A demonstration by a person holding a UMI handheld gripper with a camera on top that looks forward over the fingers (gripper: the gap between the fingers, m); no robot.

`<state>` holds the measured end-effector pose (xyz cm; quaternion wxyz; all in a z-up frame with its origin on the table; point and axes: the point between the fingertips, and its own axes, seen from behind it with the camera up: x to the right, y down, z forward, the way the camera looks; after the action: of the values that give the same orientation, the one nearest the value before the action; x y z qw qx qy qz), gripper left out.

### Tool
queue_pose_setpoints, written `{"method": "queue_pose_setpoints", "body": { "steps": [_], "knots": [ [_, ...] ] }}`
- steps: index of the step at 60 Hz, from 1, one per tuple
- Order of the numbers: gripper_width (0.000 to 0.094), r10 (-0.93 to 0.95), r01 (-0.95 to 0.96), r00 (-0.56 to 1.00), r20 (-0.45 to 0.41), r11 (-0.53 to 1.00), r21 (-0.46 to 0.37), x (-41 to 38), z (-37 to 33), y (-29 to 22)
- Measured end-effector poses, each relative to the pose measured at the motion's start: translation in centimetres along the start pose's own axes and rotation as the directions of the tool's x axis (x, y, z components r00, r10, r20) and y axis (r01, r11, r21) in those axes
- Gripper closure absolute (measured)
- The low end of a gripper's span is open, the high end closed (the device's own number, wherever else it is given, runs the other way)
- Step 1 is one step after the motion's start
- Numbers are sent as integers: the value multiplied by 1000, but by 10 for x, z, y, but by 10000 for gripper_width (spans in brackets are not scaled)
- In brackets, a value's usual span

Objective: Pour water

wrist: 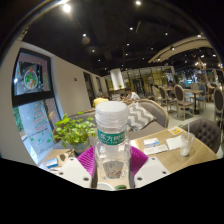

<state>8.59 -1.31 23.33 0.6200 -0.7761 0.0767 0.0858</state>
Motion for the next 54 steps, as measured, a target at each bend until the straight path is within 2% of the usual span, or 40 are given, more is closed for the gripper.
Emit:
{"method": "queue_pose_setpoints", "body": {
  "steps": [5,15,37,40,49,52,54],
  "knots": [
    [513,-106,104,993,-53,994,-34,38,9,20],
    [512,-213,204,975,-69,972,-121,91,23,80],
    [497,-228,206,972,-61,945,-252,134,40,178],
    [492,-205,187,977,-57,956,-225,132,38,175],
    [399,-197,176,979,-58,952,-251,133,37,176],
    [247,-187,163,980,-63,948,-274,133,31,176],
    [114,-180,154,981,-66,945,-288,133,26,174]
  ]
}}
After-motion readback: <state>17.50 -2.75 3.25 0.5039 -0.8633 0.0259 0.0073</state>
